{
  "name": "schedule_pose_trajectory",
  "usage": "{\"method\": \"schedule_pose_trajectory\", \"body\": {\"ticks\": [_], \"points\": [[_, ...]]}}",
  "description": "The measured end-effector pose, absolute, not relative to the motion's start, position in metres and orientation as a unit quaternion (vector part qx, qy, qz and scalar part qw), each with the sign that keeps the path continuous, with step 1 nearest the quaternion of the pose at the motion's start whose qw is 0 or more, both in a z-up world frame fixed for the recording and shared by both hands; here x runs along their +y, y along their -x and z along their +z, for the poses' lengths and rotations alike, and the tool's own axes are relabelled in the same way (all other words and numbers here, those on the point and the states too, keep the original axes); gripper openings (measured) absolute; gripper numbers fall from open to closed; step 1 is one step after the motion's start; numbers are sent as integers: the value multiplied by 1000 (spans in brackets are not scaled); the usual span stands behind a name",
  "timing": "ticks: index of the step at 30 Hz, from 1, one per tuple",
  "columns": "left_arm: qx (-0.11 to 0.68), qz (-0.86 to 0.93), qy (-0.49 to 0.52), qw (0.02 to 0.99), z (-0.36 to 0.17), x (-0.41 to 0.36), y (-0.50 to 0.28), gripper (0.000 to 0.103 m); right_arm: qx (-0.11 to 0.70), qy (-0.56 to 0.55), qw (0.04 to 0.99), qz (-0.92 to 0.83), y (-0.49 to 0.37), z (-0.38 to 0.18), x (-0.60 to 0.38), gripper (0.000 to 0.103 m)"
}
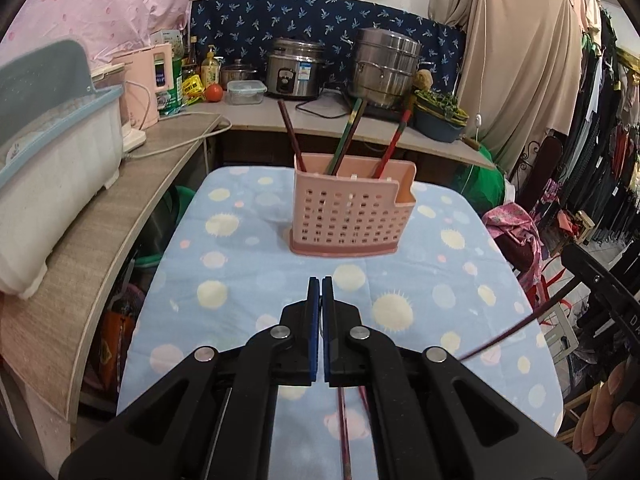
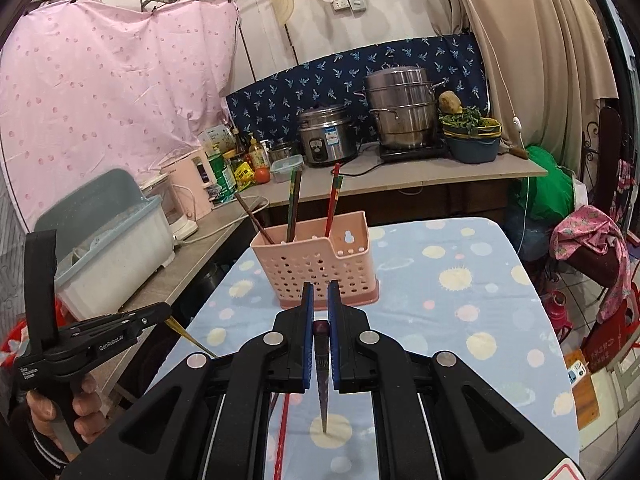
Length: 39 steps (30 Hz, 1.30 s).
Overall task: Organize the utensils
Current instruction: 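Carry the dark red chopstick and gold spoon over the pink holder, then open both tools to drop the chopstick and spoon into the holder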
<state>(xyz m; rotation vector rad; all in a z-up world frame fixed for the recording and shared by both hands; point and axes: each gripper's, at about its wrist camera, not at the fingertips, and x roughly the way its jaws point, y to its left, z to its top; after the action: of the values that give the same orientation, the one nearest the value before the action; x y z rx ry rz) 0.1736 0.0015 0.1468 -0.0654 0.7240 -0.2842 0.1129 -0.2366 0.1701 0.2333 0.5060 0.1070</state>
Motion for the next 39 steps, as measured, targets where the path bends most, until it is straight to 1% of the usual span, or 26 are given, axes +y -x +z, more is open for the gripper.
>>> {"method": "schedule_pose_trajectory", "body": {"ticks": [5, 17, 22, 26, 33, 39], "points": [[337, -145, 38, 929, 171, -6, -204, 1, 229, -120, 964, 61, -143, 193, -243, 7], [272, -136, 30, 952, 244, -26, -286, 1, 131, -142, 979, 58, -231, 282, -257, 7], [261, -119, 10, 958, 249, -36, -311, 1, 102, -159, 981, 53, -266, 299, -258, 7], [276, -107, -1, 955, 233, -39, -330, 1, 107, -165, 979, 50, -294, 289, -255, 7], [315, -99, -8, 944, 192, -40, -352, 1, 162, -148, 974, 49, -332, 239, -239, 7], [332, -96, -12, 938, 170, -44, -360, 1, 218, -143, 964, 48, -350, 193, -236, 7]]}}
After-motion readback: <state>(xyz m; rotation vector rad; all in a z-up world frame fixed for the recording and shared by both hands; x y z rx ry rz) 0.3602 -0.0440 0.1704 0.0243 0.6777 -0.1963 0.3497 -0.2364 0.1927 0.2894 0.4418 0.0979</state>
